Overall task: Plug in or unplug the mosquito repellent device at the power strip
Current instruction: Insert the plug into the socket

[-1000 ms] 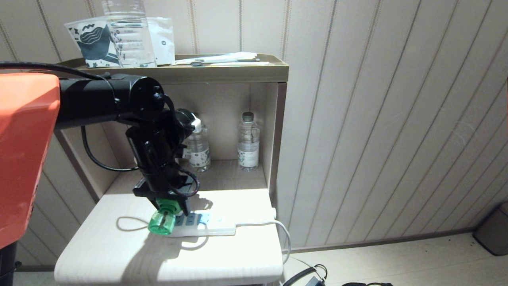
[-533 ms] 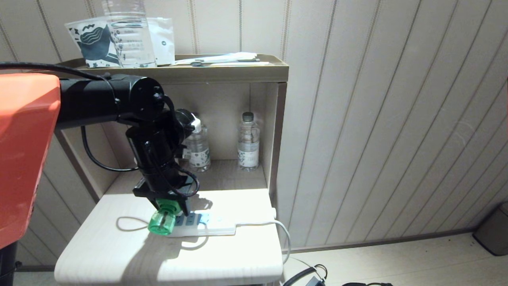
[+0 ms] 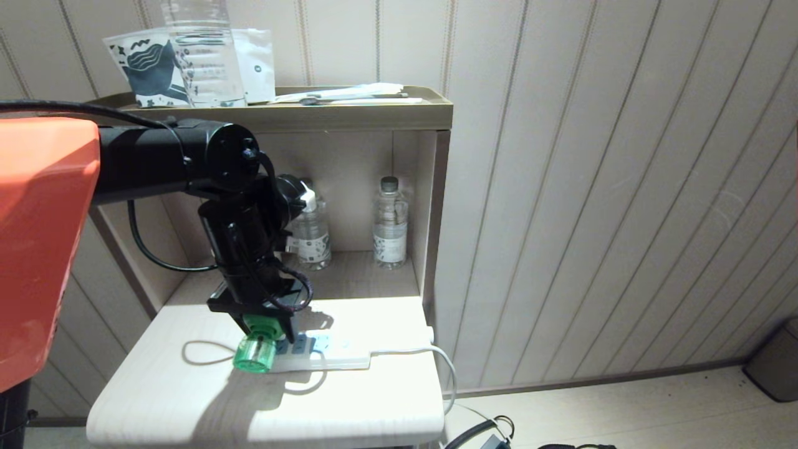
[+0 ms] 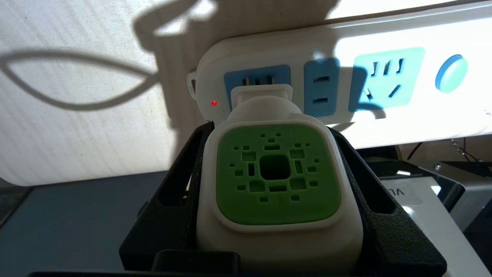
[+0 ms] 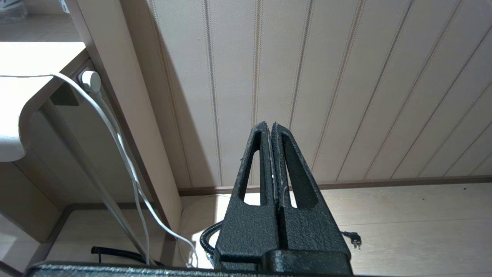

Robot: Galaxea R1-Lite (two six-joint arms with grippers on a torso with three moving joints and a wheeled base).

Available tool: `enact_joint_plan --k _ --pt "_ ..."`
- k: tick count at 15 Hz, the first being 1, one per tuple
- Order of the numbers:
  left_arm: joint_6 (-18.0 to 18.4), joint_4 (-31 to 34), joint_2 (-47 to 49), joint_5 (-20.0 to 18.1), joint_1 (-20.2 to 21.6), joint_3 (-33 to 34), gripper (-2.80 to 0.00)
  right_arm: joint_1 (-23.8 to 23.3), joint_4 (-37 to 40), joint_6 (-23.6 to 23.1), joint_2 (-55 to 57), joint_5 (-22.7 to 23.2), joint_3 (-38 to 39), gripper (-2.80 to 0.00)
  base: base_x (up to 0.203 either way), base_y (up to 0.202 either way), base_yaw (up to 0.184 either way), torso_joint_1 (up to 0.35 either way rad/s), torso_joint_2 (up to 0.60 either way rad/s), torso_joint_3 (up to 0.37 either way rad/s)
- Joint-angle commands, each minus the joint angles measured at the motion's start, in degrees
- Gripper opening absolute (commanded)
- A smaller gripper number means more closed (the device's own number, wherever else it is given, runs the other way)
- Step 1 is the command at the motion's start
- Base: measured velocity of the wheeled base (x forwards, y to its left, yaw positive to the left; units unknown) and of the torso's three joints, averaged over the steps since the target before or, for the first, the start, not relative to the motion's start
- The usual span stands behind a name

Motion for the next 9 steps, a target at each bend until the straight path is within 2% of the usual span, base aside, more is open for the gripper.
enact_joint_plan --k 1,7,9 --pt "-0.06 0.19 1.14 -0.05 0.0 -0.02 -2.8 0.01 0.02 -0.03 0.02 0.02 0.0 -2.8 0.0 0.0 0.0 0.0 0.0 0.0" --pt "0.82 -0.8 2.04 0.17 0.0 -0.1 -2.8 0.01 0.02 -0.03 0.02 0.02 0.0 -2.8 0.0 0.0 0.0 0.0 0.0 0.0" --pt "2.91 -0.07 1.52 0.32 0.23 -0.1 -2.8 0.01 0.02 -0.04 0.02 0.02 0.0 -2.8 0.0 0.0 0.0 0.0 0.0 0.0"
